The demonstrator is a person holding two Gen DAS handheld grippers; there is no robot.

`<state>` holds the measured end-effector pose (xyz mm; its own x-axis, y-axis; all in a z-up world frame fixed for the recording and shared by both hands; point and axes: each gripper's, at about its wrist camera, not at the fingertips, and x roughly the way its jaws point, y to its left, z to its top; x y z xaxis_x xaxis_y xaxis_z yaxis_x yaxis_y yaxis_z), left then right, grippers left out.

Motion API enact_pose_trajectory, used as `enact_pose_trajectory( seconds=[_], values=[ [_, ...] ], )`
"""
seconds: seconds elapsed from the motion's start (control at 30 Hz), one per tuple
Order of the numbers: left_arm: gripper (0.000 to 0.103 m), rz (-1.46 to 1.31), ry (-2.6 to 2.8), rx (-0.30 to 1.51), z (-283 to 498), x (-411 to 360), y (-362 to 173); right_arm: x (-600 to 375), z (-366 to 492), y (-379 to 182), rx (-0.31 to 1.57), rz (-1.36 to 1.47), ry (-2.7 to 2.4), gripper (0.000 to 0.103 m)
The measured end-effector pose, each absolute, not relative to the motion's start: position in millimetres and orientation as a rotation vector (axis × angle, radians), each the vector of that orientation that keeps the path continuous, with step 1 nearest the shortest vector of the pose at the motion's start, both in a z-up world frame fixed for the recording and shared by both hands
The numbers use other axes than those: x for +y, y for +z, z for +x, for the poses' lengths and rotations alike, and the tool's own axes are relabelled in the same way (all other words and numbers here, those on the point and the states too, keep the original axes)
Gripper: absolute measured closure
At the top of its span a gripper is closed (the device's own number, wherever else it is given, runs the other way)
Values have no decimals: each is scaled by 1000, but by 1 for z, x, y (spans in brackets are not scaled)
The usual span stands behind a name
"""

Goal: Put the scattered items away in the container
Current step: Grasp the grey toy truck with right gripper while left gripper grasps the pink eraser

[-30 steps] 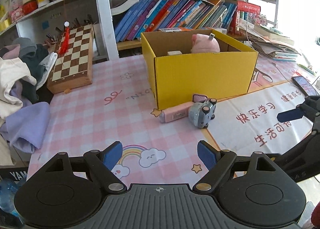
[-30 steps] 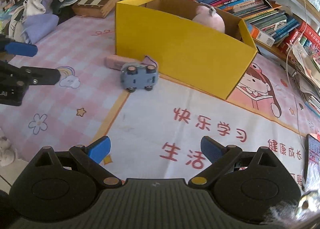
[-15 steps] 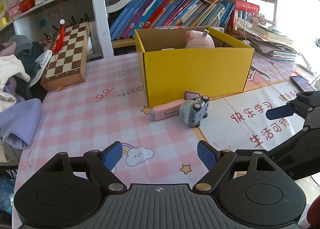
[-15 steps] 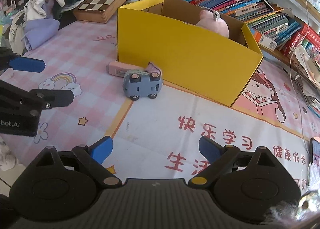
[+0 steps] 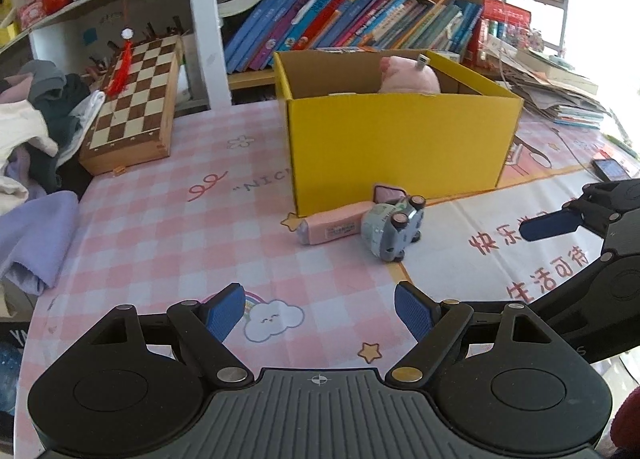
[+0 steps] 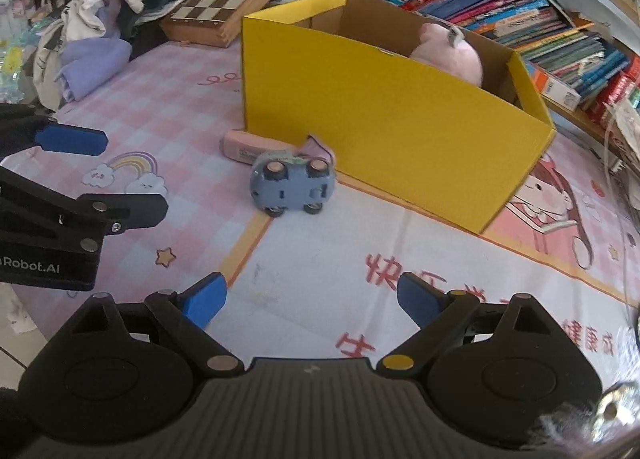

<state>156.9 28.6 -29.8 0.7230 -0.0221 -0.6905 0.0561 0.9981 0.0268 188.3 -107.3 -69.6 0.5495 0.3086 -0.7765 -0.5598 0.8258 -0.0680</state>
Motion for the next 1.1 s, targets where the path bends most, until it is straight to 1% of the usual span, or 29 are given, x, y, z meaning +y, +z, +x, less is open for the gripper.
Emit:
enact_pose_trajectory(
  seconds=[0.57, 0.93, 1.03, 1.07, 1.1],
  values=[
    [19, 29, 61, 799, 160, 50, -28, -78, 235, -75, 869, -299, 602, 10],
    [19, 14, 90, 808, 169, 54, -30, -64, 266, -80, 885, -270, 613, 27],
    [19, 7, 95, 811, 173, 54, -31, -64, 273, -82, 895, -266, 619, 34],
    [19, 4, 96, 812, 174, 54, -32, -64, 275, -83, 898, -265, 622, 39],
    [19, 3, 94, 813, 176, 54, -32, -65, 276, -83, 899, -264, 629, 41]
  ],
)
